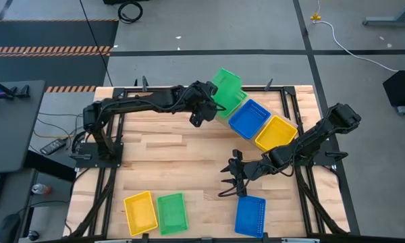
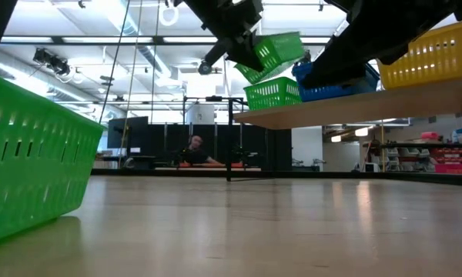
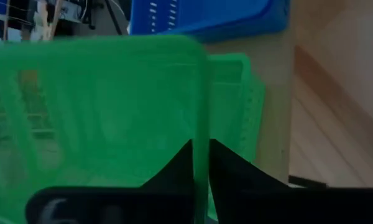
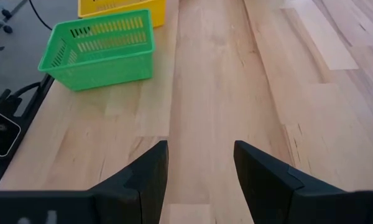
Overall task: Stack baskets on shelf by color
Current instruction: Stack the top green bin on top of the green bin on the shelf
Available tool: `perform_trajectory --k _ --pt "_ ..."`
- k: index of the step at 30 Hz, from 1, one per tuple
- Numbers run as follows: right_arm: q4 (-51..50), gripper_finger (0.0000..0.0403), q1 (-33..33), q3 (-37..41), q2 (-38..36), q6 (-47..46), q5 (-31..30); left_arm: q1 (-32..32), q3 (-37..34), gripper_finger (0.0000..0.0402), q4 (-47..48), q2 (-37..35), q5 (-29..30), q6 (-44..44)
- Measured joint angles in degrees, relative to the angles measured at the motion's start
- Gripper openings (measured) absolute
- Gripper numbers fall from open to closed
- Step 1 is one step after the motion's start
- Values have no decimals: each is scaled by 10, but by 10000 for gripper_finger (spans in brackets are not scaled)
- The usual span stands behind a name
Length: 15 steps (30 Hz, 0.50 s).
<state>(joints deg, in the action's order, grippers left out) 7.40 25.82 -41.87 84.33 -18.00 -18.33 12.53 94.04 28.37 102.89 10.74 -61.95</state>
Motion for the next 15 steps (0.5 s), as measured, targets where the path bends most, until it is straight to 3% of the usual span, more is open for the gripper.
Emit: perform_trajectory --k 15 --pt "-11 190 0 0 0 -5 2 1 0 85 -23 47 37 -6"
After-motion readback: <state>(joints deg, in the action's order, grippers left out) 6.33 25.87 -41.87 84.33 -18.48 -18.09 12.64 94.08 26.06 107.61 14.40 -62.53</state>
